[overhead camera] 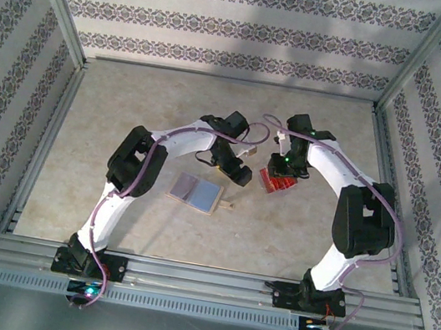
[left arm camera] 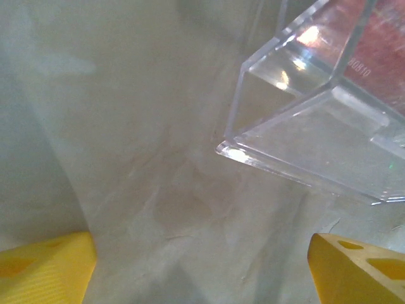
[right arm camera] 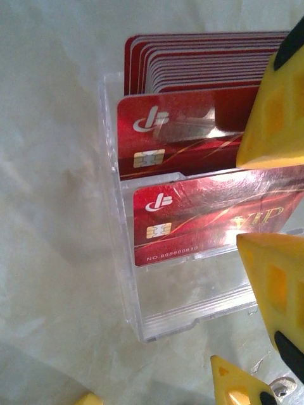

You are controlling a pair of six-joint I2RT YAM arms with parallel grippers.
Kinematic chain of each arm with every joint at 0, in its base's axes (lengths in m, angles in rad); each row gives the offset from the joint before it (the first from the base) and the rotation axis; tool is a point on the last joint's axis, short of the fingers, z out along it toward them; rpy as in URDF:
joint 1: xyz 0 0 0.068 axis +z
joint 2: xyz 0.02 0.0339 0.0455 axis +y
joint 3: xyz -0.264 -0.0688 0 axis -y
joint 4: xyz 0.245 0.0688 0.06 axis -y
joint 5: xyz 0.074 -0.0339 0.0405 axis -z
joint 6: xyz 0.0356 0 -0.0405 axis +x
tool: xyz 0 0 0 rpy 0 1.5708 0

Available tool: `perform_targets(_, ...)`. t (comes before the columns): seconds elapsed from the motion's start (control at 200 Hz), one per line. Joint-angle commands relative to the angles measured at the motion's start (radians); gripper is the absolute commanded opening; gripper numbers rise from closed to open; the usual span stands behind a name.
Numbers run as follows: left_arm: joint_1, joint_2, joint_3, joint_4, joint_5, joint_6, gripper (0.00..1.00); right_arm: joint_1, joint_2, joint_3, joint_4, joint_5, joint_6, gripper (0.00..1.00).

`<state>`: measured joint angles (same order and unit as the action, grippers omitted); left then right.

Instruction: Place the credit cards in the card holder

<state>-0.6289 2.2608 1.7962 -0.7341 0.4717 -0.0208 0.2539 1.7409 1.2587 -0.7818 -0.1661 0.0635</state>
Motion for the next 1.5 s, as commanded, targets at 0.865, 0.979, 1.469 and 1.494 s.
perform_targets(0.865,-0.036,0.069,0.055,-0.006,0.003,-0.009,0.88,0.087,-0.083,-0.031,0.014,0.205,0.012,0.38)
perform_targets(0.979,-0.035,0.066,0.054,-0.008,-0.003,-0.008,0.88,0.096,-0.066,-0.04,0.018,0.206,0.016,0.34)
perform_targets(1.469,-0.016,0.023,0.025,-0.002,-0.015,-0.001,0.88,0.133,-0.026,-0.065,0.039,0.25,0.032,0.3)
perform_targets(1.494,-0.015,0.021,0.025,-0.001,-0.016,-0.001,0.88,0.134,-0.024,-0.066,0.039,0.253,0.032,0.3)
